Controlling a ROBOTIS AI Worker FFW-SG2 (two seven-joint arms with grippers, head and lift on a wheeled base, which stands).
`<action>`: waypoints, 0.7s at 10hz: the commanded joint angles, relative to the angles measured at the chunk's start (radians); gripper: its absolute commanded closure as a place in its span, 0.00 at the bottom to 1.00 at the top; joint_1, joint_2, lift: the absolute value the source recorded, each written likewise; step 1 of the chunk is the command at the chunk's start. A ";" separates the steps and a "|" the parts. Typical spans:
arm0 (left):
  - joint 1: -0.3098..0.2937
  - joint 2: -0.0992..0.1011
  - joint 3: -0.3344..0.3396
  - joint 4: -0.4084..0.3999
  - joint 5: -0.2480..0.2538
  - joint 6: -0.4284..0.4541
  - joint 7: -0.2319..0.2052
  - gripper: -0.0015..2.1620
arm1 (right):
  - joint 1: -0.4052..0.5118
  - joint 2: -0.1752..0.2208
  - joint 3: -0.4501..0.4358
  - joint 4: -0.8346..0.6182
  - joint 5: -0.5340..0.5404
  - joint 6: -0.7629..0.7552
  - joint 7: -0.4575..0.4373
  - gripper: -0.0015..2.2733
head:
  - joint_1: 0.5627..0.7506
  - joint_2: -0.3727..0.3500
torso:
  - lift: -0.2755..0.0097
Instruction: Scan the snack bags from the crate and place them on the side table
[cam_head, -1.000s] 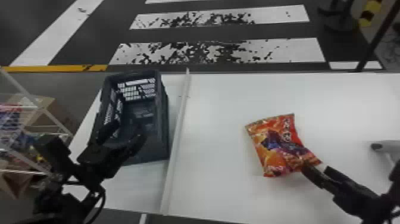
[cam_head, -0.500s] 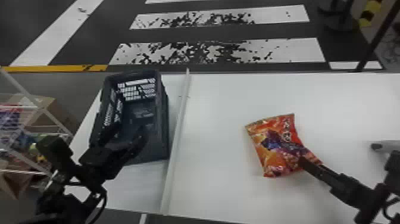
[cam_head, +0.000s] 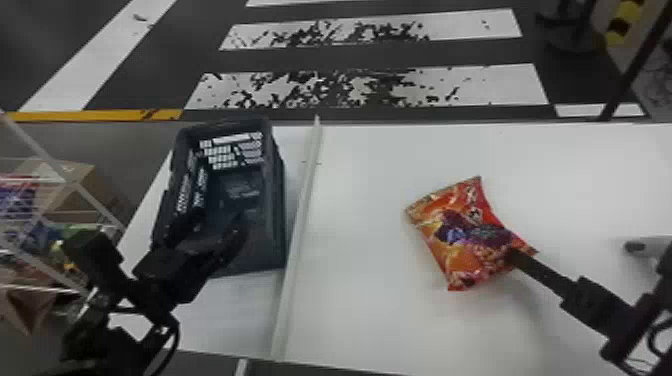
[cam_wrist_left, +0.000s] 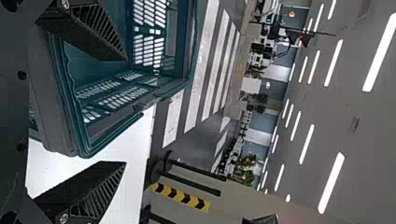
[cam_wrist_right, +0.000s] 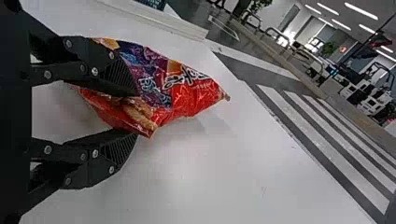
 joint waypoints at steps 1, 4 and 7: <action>-0.001 -0.003 0.001 0.001 0.000 0.000 -0.001 0.04 | 0.000 0.000 -0.026 0.002 -0.042 0.001 0.028 0.99 | 0.70 0.72 | 0.63; -0.001 -0.003 0.001 0.001 0.000 0.003 0.001 0.04 | 0.046 0.002 -0.066 -0.122 -0.017 -0.079 0.058 0.99 | 0.70 0.71 | 0.63; -0.001 -0.003 0.002 0.001 0.000 0.006 -0.001 0.04 | 0.132 -0.002 -0.012 -0.372 0.331 -0.306 -0.022 0.99 | 0.70 0.62 | 0.63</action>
